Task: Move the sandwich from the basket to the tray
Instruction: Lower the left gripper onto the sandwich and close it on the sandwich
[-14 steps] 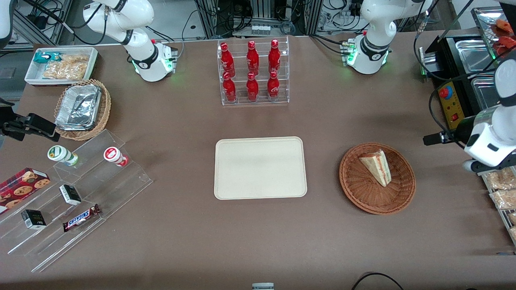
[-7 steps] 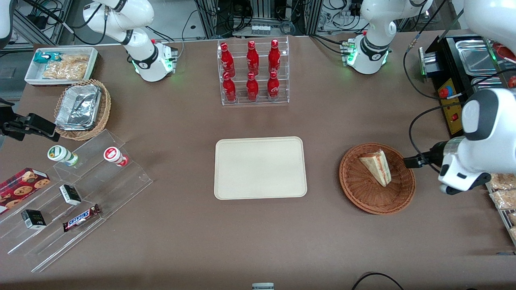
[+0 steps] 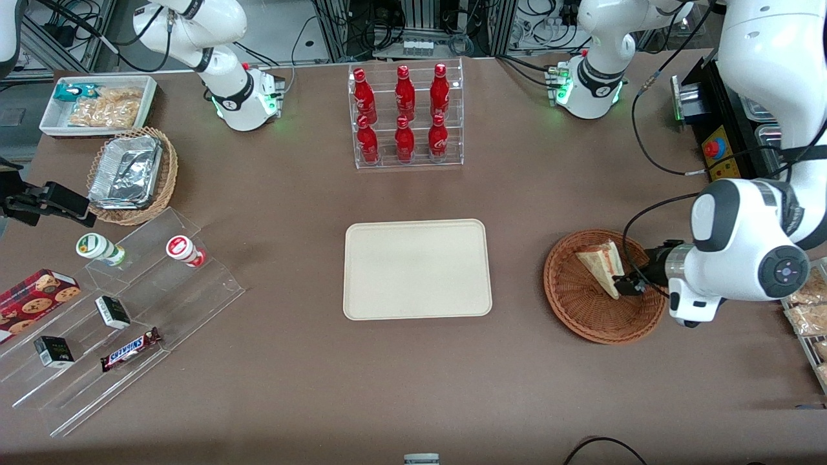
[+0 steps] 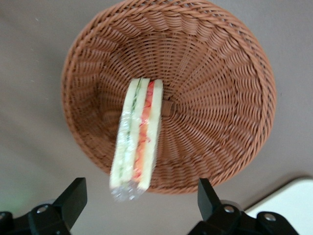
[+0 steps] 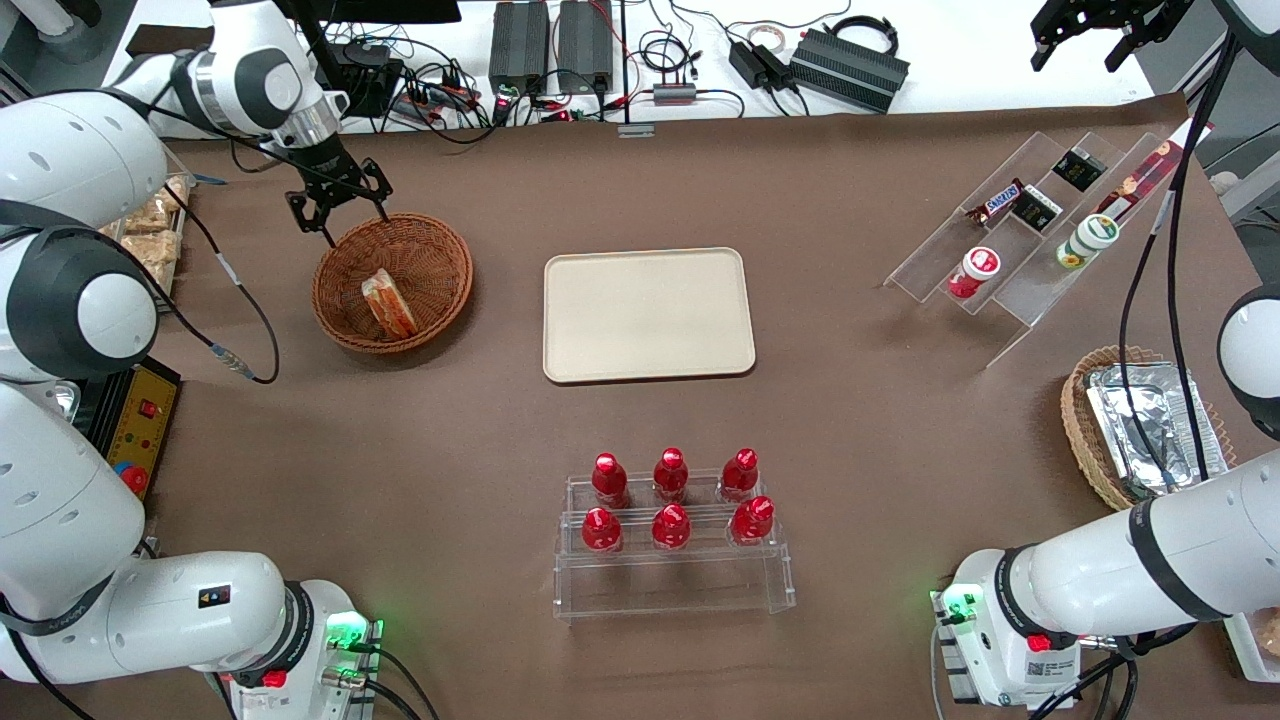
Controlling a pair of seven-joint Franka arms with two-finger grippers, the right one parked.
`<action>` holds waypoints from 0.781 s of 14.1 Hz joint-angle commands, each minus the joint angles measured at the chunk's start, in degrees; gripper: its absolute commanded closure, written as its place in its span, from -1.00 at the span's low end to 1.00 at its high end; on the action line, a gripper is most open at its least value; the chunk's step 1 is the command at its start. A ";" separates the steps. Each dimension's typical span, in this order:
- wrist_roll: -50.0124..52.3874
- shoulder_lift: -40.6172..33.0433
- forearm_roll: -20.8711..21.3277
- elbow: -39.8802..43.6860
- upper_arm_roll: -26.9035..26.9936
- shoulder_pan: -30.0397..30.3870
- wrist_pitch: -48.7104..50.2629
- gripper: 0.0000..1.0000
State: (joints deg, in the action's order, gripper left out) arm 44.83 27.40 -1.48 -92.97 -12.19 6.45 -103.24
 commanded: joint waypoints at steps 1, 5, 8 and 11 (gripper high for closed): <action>2.72 -0.59 -0.98 -4.92 0.06 -0.12 -5.81 -1.00; 2.02 -0.59 -0.81 -7.83 0.15 -0.03 -6.80 -1.00; 1.75 -1.12 -0.19 -10.38 0.15 -0.03 -6.62 -1.00; 1.84 -0.94 -0.01 -12.32 0.24 -0.03 -8.02 -1.00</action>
State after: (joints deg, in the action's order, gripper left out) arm 46.47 27.94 -1.53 -102.66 -12.07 6.39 -109.54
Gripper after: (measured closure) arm 0.000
